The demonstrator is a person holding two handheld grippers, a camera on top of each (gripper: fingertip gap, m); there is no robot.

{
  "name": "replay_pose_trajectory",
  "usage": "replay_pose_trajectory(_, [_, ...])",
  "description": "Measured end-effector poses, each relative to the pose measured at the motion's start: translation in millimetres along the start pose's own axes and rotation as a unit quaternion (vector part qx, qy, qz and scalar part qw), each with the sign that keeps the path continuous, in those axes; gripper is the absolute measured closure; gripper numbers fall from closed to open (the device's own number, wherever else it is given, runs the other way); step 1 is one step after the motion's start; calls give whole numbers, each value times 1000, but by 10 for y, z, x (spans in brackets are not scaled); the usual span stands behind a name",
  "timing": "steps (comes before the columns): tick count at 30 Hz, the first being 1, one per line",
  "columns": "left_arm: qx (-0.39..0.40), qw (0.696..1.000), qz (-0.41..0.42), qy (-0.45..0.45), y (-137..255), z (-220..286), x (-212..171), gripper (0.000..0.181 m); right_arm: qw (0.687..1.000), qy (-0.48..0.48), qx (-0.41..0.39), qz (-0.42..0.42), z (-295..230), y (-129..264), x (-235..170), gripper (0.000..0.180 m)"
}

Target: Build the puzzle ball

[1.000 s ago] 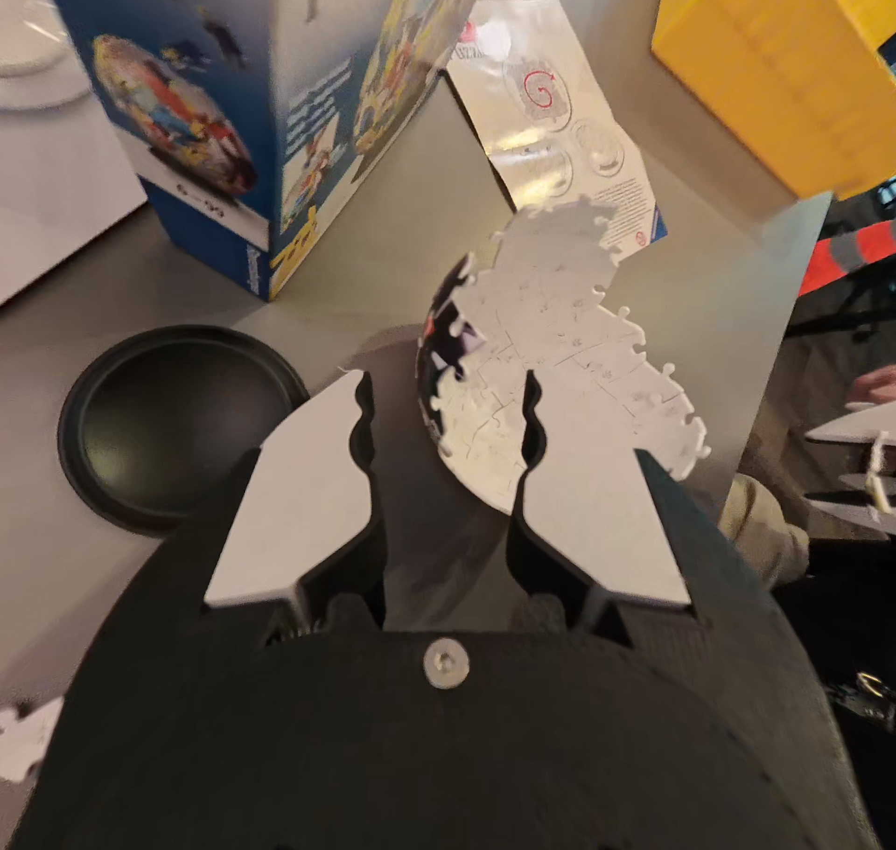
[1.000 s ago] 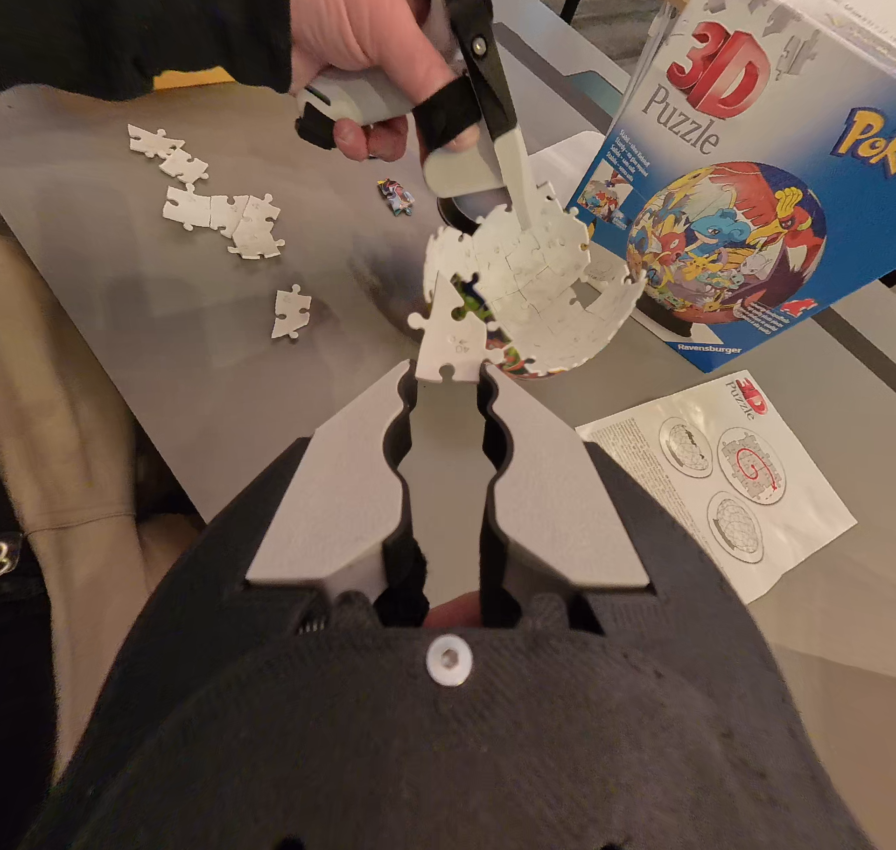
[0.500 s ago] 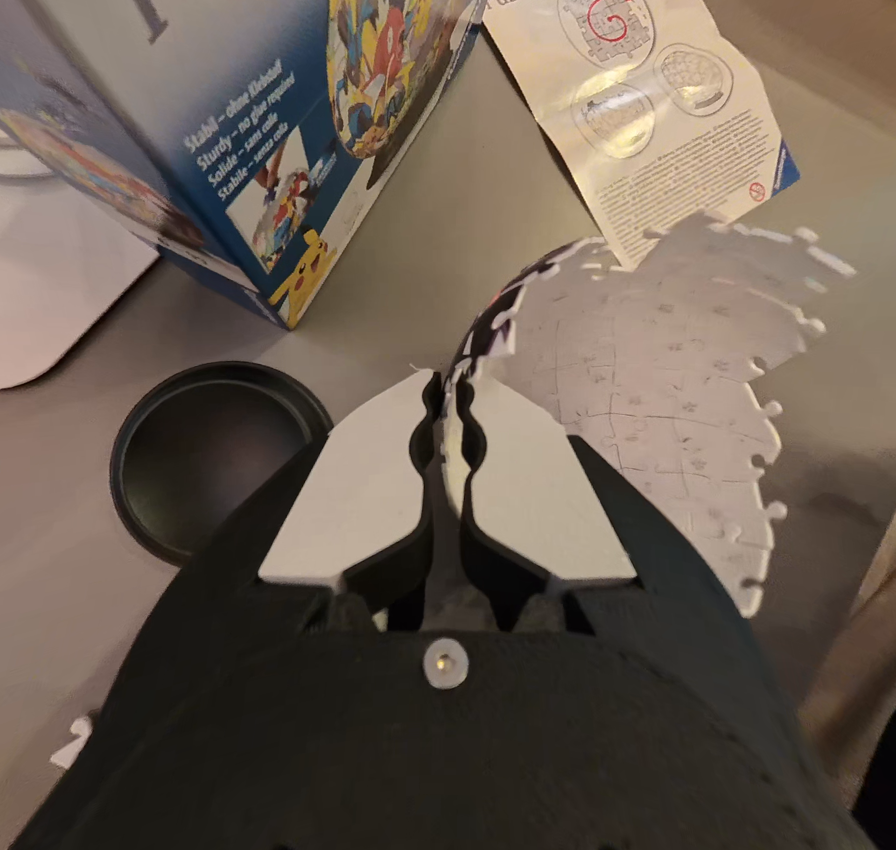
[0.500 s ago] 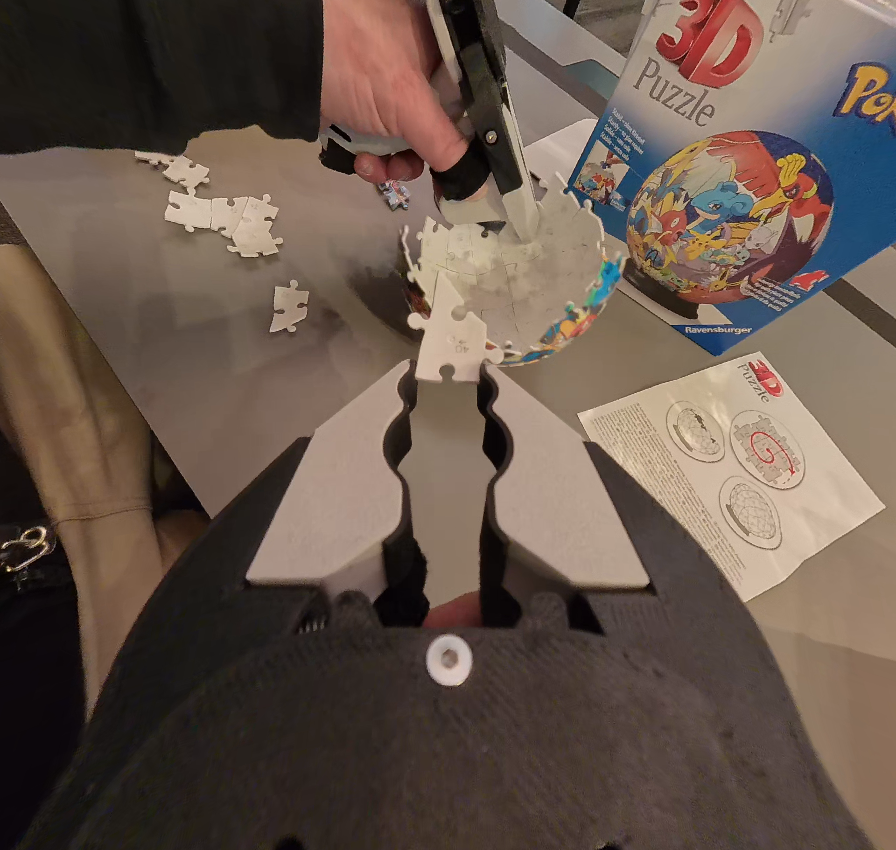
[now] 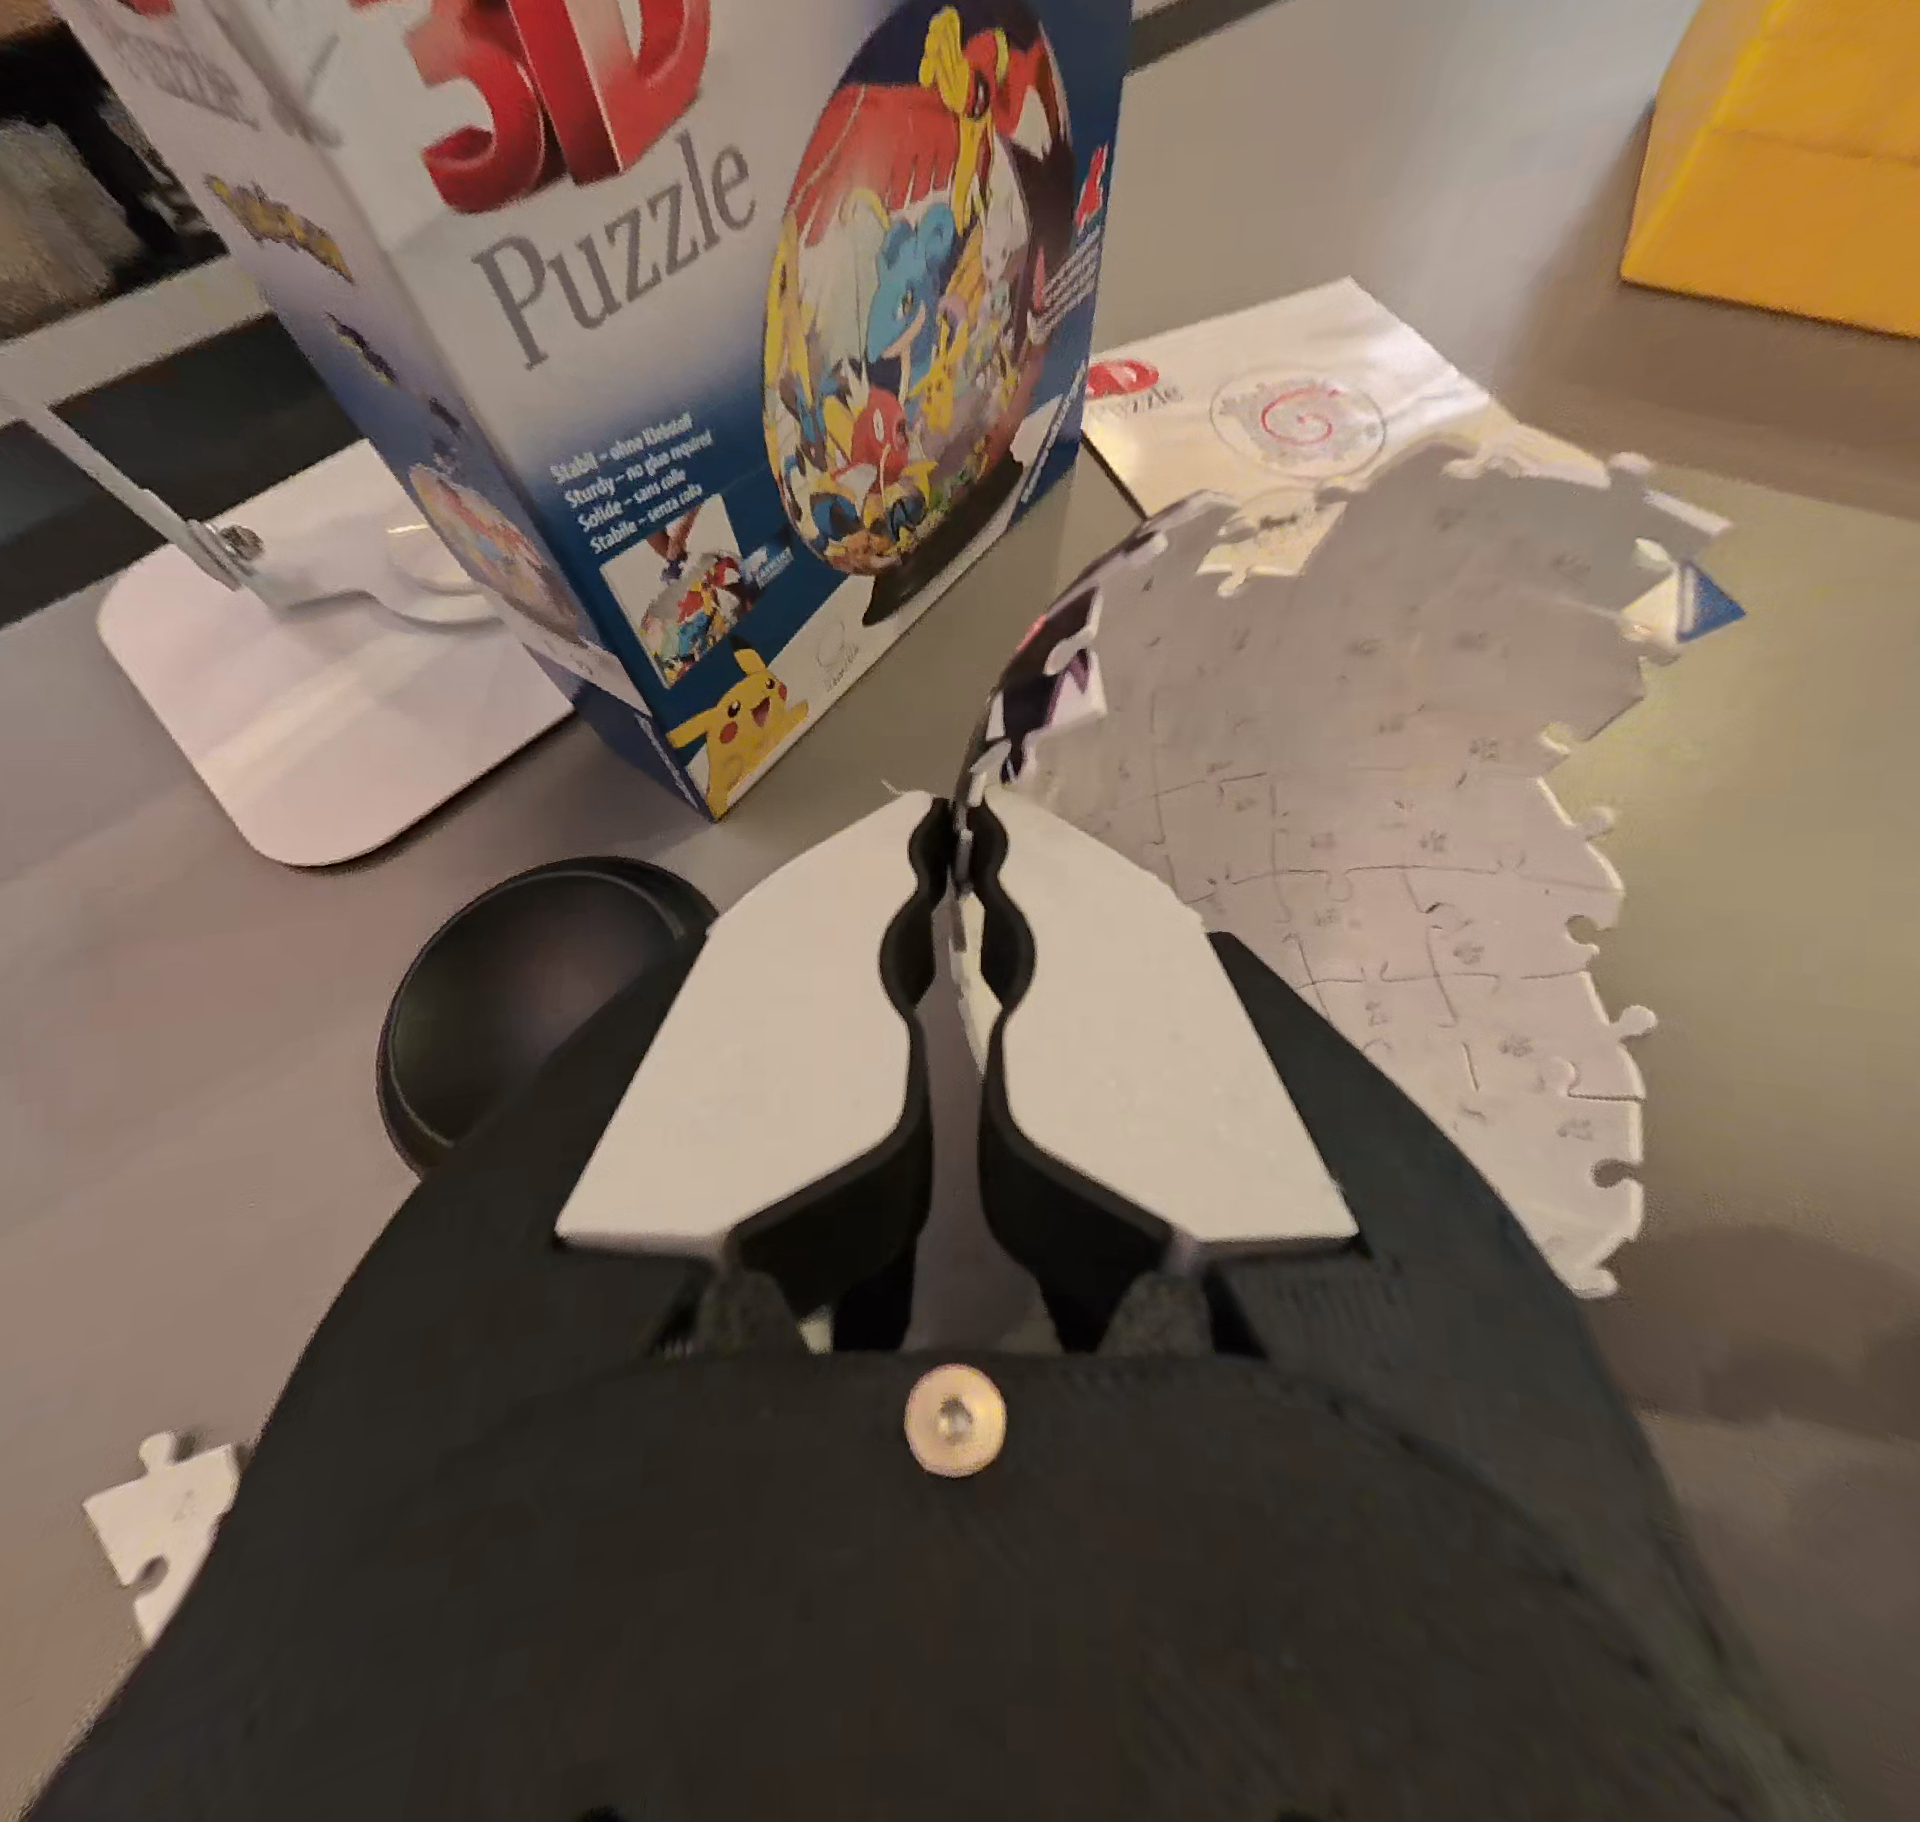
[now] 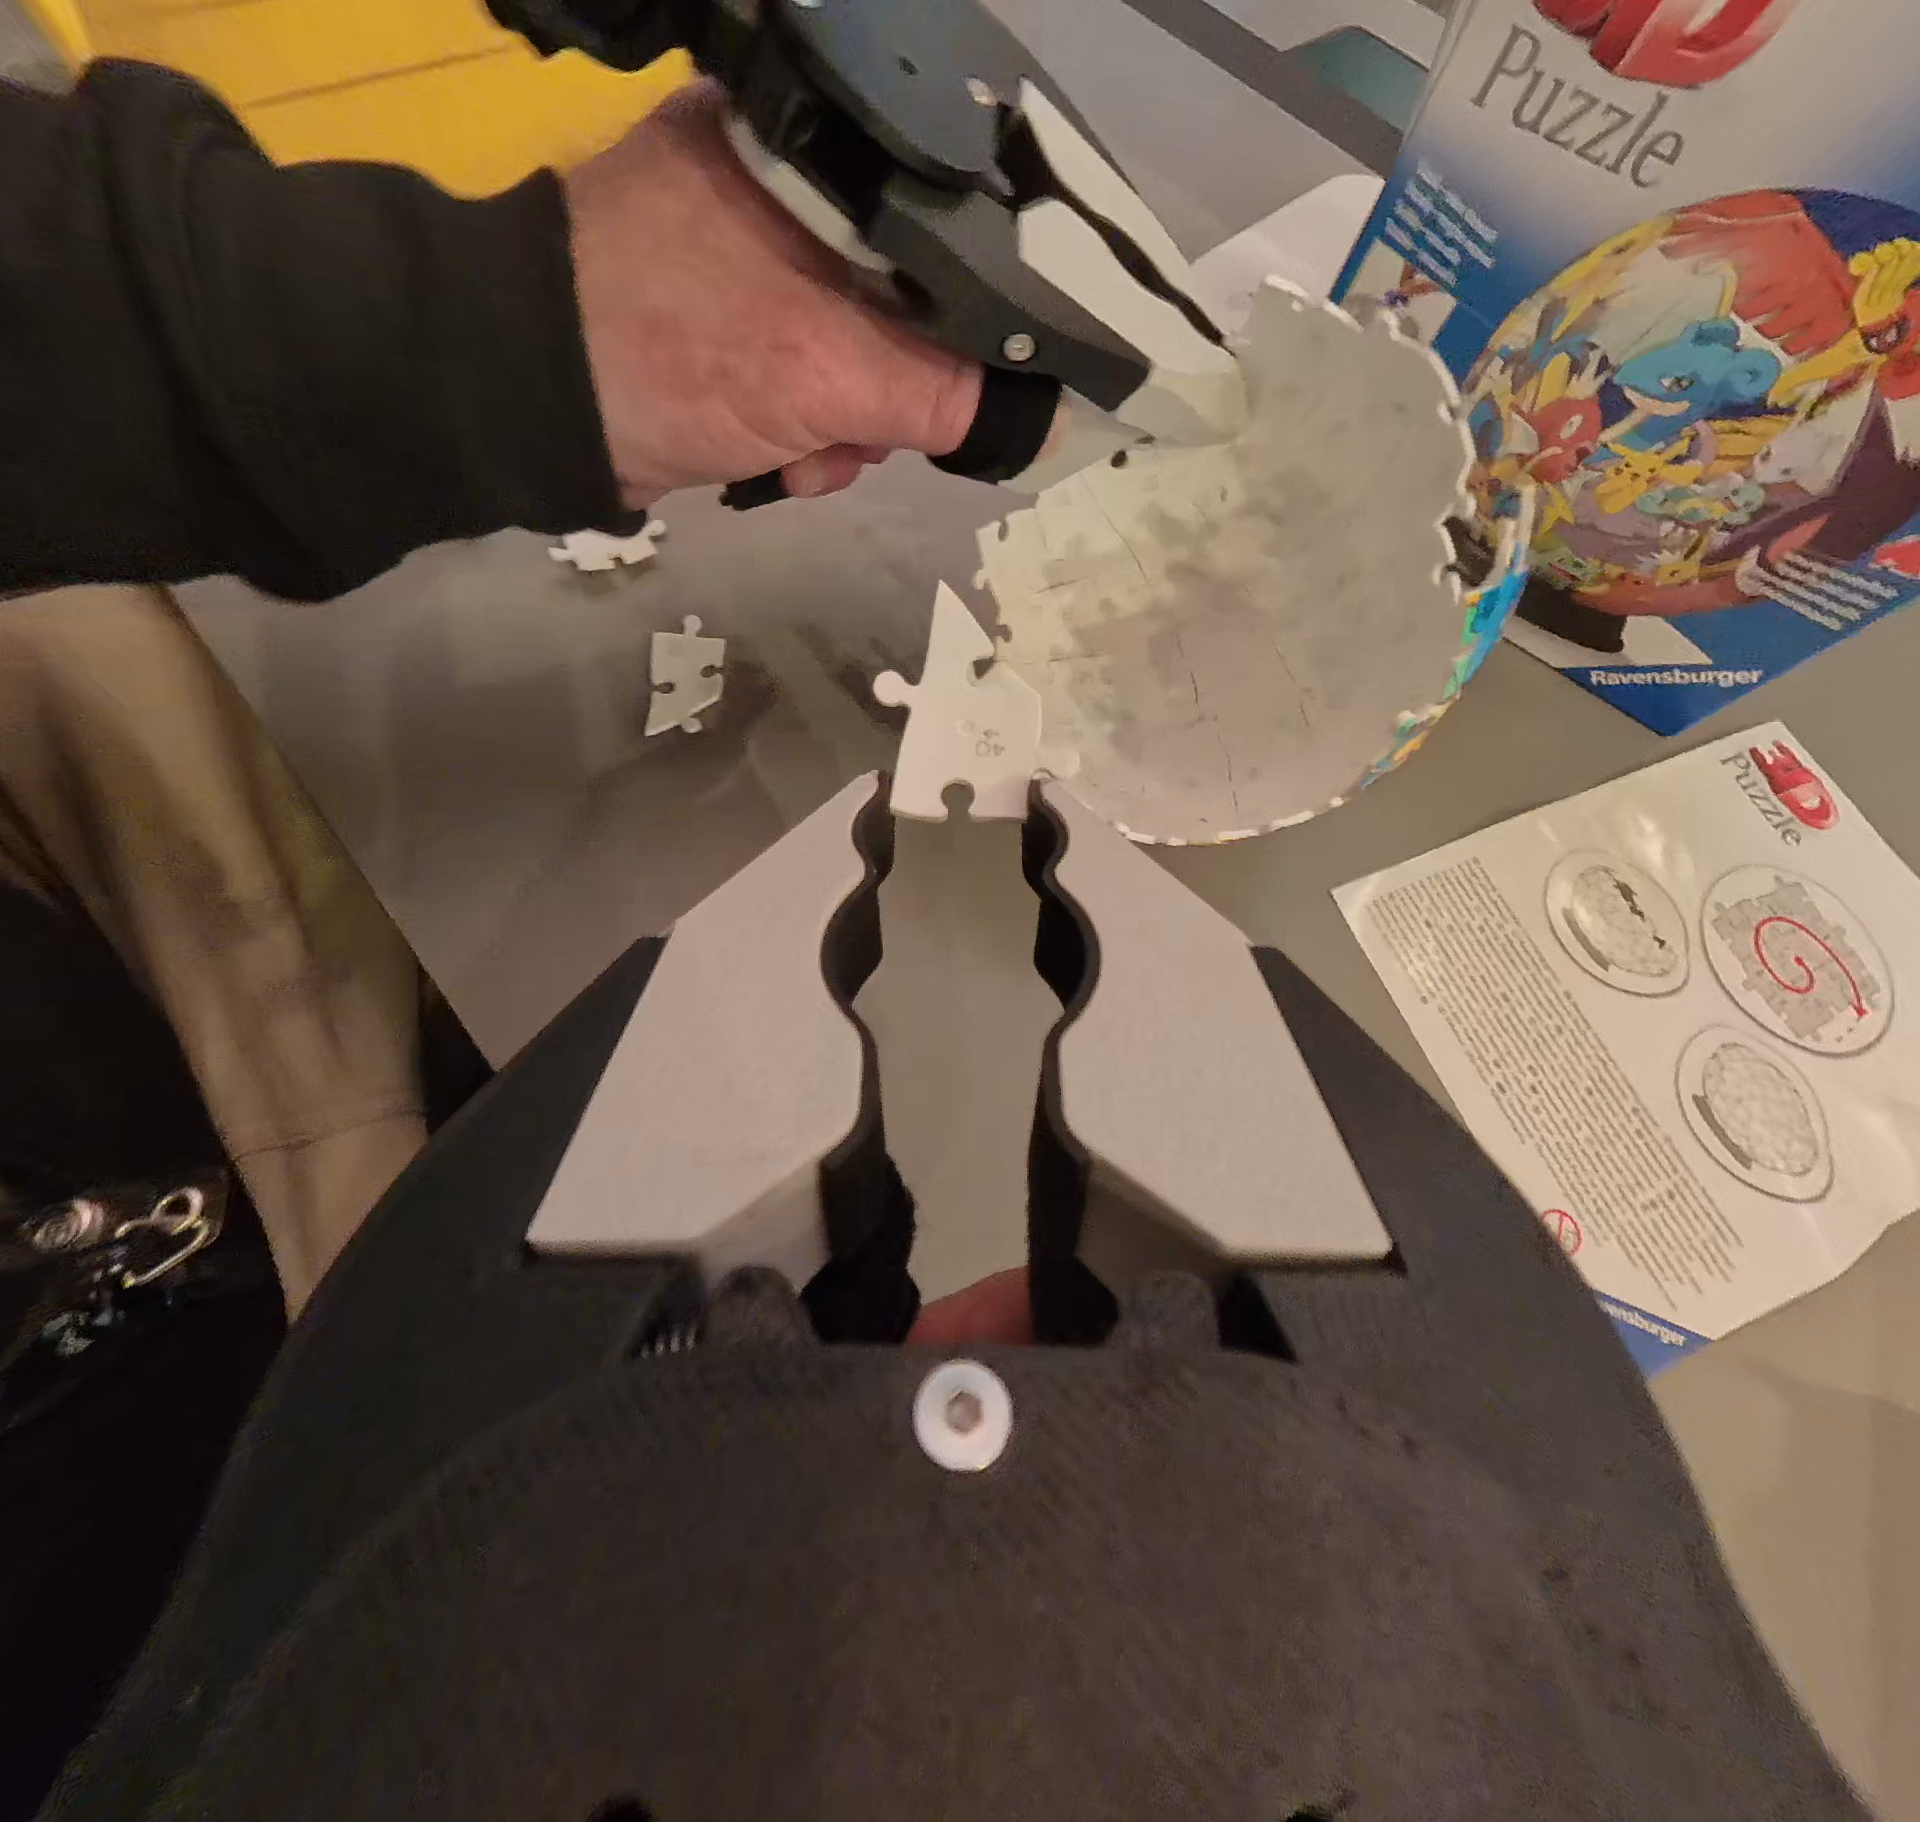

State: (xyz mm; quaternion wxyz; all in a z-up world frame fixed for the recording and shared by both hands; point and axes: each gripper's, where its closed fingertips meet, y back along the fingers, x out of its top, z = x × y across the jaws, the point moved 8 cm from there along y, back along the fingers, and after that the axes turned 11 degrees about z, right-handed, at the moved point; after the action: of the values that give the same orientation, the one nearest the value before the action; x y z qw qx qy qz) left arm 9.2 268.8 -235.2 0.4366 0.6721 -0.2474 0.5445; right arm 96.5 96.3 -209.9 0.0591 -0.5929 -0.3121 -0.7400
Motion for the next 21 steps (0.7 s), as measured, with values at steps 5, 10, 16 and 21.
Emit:
replay_pose_trajectory(5, [40,998,52,-22,59,105,-20,178,998,-61,2,-24,59,-144,29,157])
replay_pose_trajectory(10, [56,995,83,-19,60,145,-45,178,995,-83,-1,-60,92,-352,38,157])
replay_pose_trajectory(16, [58,993,99,-7,64,129,-92,177,989,-102,4,-105,162,-546,-2,157])
replay_pose_trajectory(21, [55,993,105,2,71,138,-144,177,985,-90,7,-147,134,-691,-49,157])
